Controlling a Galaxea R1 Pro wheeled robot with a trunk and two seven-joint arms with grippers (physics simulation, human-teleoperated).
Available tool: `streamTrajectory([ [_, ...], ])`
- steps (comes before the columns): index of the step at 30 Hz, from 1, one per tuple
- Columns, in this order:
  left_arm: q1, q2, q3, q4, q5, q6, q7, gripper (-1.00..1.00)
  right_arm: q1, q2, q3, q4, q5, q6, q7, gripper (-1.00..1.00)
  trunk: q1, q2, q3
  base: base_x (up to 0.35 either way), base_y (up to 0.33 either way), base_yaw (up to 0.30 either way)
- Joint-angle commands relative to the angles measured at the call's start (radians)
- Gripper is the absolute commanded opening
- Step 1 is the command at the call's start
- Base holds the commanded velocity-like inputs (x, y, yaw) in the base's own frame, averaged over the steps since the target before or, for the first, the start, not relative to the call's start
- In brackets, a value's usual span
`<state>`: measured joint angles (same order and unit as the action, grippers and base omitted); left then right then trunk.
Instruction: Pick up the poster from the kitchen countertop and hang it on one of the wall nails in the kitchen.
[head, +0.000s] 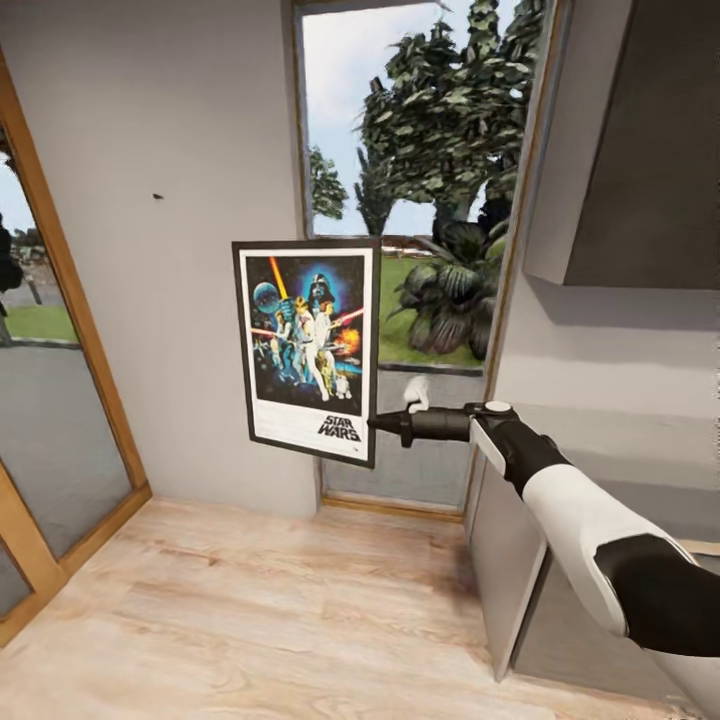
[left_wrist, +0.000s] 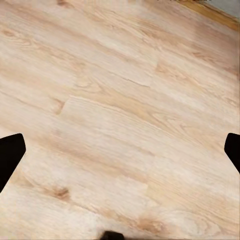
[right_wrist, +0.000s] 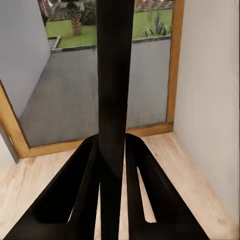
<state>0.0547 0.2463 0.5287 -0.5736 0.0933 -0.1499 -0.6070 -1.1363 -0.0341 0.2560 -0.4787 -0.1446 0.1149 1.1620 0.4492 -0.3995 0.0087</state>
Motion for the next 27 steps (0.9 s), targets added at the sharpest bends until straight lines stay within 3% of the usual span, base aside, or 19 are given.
streamTrajectory([
  [1, 0.0, 0.0, 0.0, 0.0, 0.008, 0.001, -0.005, 1.0, -0.001, 0.001, 0.006, -0.001, -0.012, 0.014, 0.002, -1.0, 0.001, 0.0, 0.0, 0.206, 0.312, -0.233],
  [11, 0.0, 0.002, 0.0, 0.001, 0.008, 0.002, -0.005, 1.0, -0.003, 0.017, 0.006, -0.004, -0.012, 0.019, -0.002, -1.0, 0.001, 0.0, 0.003, 0.208, 0.312, -0.232],
  [19, 0.0, 0.002, 0.001, 0.001, 0.008, 0.001, -0.005, 1.0, -0.005, 0.055, 0.007, -0.059, -0.012, 0.091, -0.004, -1.0, 0.001, 0.0, 0.003, 0.15, 0.307, -0.22],
  [27, 0.0, 0.002, 0.002, 0.0, 0.008, 0.0, -0.004, 1.0, -0.012, 0.093, 0.008, -0.069, -0.011, 0.099, -0.003, -1.0, 0.001, 0.0, 0.003, 0.024, 0.047, -0.19],
])
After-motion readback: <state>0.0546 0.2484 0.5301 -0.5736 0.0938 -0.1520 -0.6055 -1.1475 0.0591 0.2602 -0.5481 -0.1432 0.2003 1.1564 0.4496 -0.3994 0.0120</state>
